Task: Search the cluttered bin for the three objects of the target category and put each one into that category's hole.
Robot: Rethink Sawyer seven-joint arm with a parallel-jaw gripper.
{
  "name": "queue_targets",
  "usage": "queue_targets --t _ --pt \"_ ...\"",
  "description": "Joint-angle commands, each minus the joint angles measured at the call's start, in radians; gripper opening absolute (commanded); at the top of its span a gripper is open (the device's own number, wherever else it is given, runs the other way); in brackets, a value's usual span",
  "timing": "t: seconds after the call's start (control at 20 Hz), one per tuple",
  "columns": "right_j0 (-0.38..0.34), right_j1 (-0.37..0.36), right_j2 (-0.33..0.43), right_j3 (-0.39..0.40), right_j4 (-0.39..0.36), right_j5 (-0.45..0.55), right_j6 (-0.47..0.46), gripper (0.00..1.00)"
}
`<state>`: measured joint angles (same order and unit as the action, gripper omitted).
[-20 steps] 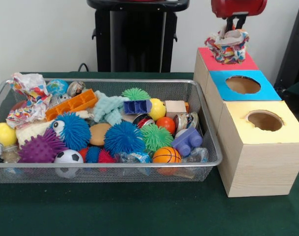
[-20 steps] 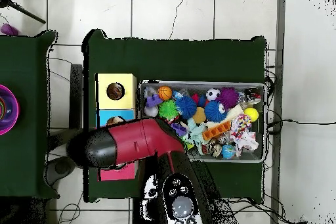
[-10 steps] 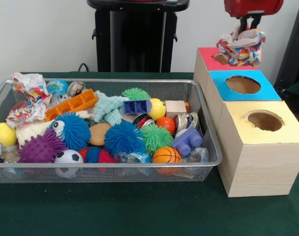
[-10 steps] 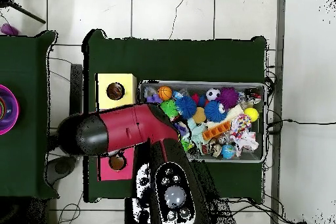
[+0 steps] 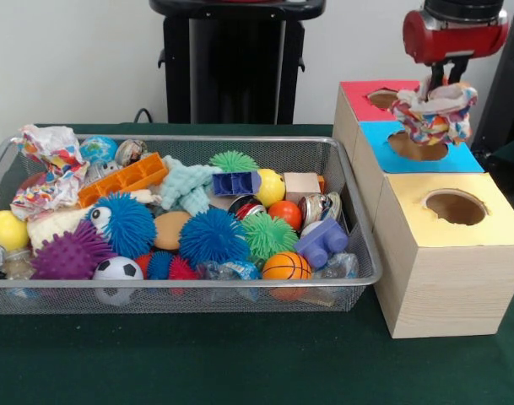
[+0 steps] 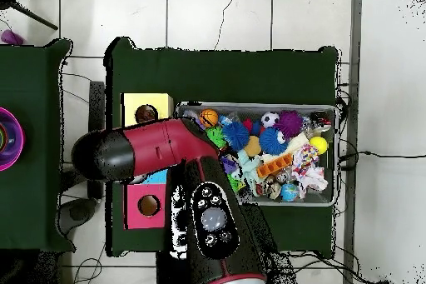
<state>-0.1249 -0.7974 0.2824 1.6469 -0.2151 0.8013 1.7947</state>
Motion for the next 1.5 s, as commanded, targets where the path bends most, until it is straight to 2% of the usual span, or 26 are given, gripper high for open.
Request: queue_targets --t 0.05,0.45,0.9,1.5 --pt "-0.026 0.096 0.002 -0.066 -0.017 -0.081 0.08 0.0" --pt "-0.03 0.156 0.008 -0.124 -0.021 -0.115 0.058 0.0" --pt "-0.015 0.177 0.01 -0.219 -0.003 -0.015 0.046 0.0" --pt "-0.012 0.193 0.011 -0.289 0.007 0.075 0.031 0.0"
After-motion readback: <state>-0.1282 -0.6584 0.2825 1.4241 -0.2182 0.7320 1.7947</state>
